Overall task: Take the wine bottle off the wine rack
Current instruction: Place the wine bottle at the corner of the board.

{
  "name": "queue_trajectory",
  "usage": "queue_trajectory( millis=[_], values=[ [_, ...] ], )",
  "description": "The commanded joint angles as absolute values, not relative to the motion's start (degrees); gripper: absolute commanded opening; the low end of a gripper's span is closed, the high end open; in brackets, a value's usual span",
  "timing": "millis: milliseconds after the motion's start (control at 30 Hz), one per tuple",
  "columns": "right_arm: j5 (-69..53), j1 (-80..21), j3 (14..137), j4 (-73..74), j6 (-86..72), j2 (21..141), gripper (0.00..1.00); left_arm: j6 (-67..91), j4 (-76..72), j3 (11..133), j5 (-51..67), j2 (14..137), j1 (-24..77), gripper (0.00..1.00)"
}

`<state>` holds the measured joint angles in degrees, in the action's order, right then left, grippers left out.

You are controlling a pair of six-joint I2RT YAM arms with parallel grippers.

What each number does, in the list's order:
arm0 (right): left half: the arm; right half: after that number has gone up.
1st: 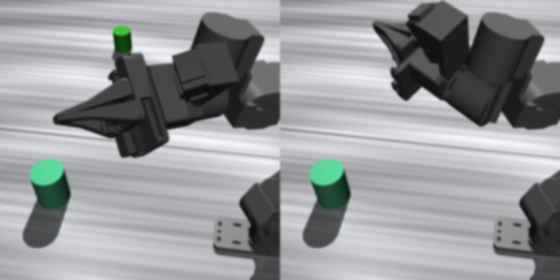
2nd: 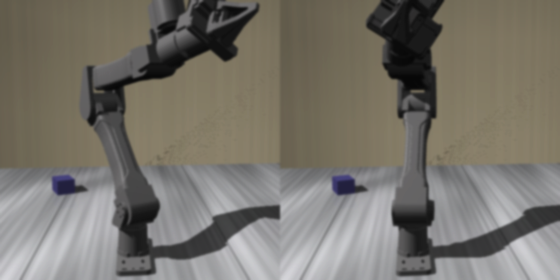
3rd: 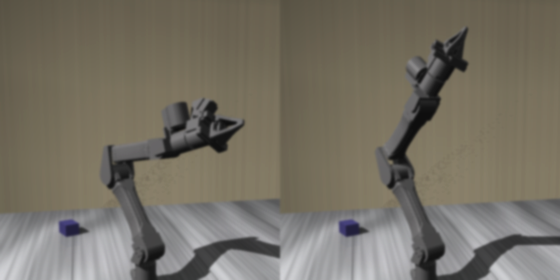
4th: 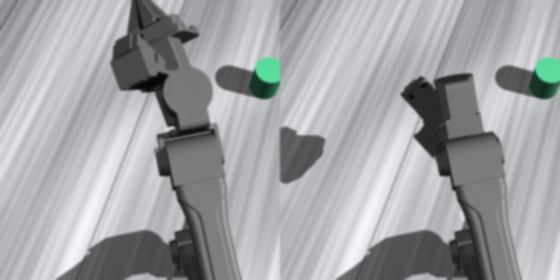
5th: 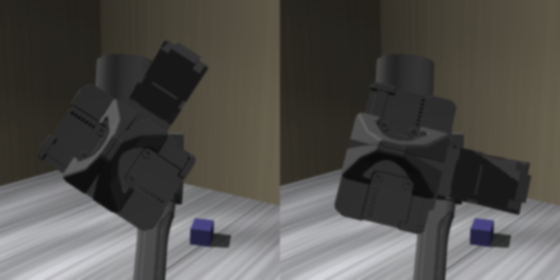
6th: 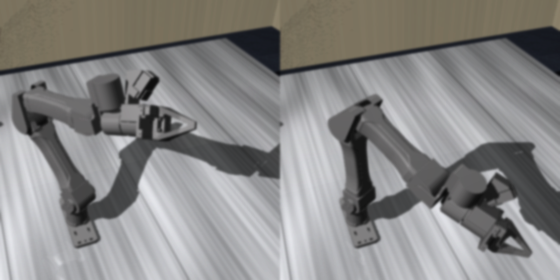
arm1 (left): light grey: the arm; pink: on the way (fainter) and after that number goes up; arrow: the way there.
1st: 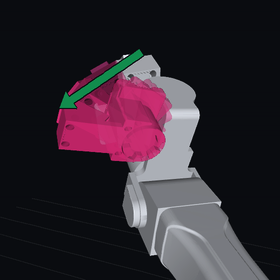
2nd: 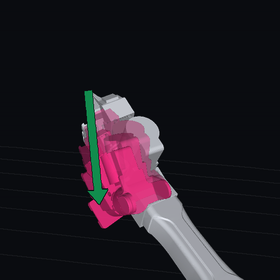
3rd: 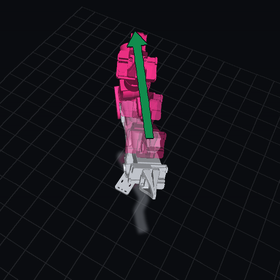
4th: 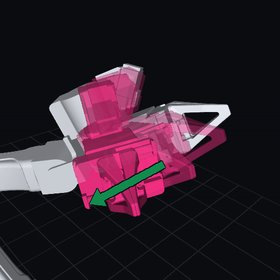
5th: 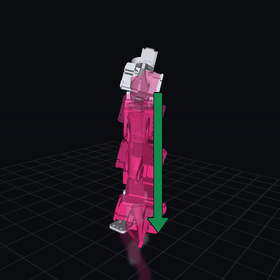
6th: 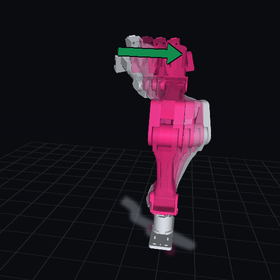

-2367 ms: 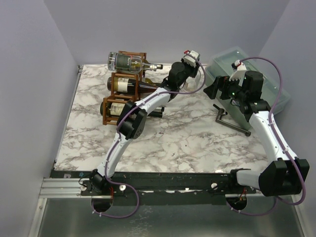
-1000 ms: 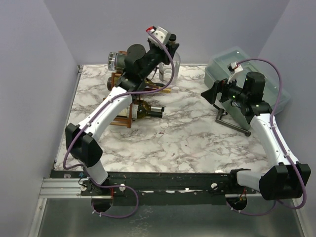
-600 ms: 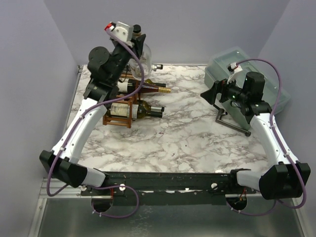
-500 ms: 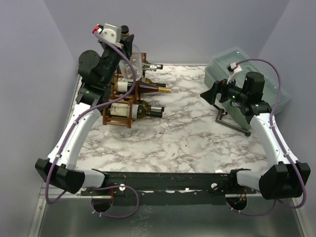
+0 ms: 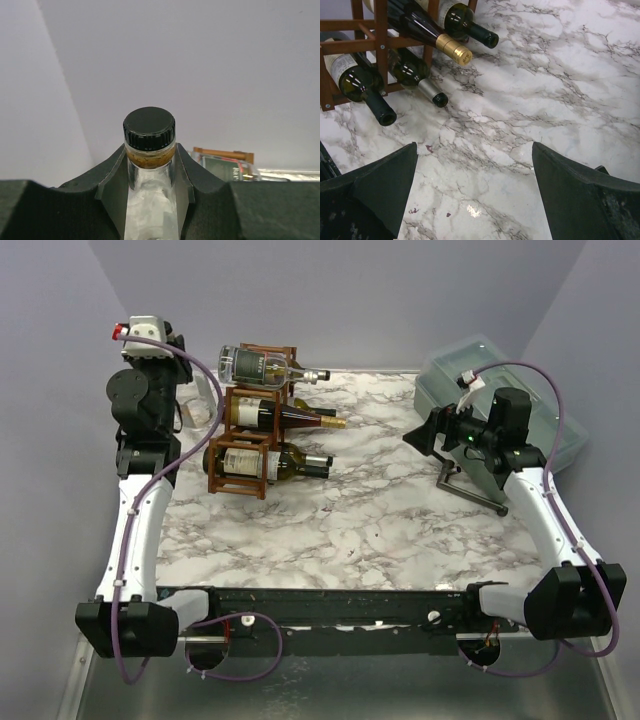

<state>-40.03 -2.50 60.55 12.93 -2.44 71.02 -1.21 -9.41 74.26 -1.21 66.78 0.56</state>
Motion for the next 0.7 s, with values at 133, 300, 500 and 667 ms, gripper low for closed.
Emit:
queue_trajectory(
  millis=[133, 300, 500, 667],
  values=[
    [-41.40, -2.28, 59.84, 12.04, -2.11, 71.80, 1.00, 4.27, -26.87, 69.29, -2.87, 64.69, -8.88, 0.00],
    [-41.51, -2.26, 59.85, 12.13, -2.03, 72.31, 1.00, 4.88, -33.05, 65.47, -1.62, 67.47, -11.61, 0.00],
    [-40.96, -2.26, 59.77, 12.28, -1.34, 73.05, 1.00, 4.39, -41.99, 63.11, -0.04, 74.51, -13.79, 0.00],
    [-41.04, -2.25, 59.85, 12.83, -0.52, 73.90, 1.00, 2.98, -47.42, 65.11, 3.69, 81.74, -14.49, 0.00]
  ],
)
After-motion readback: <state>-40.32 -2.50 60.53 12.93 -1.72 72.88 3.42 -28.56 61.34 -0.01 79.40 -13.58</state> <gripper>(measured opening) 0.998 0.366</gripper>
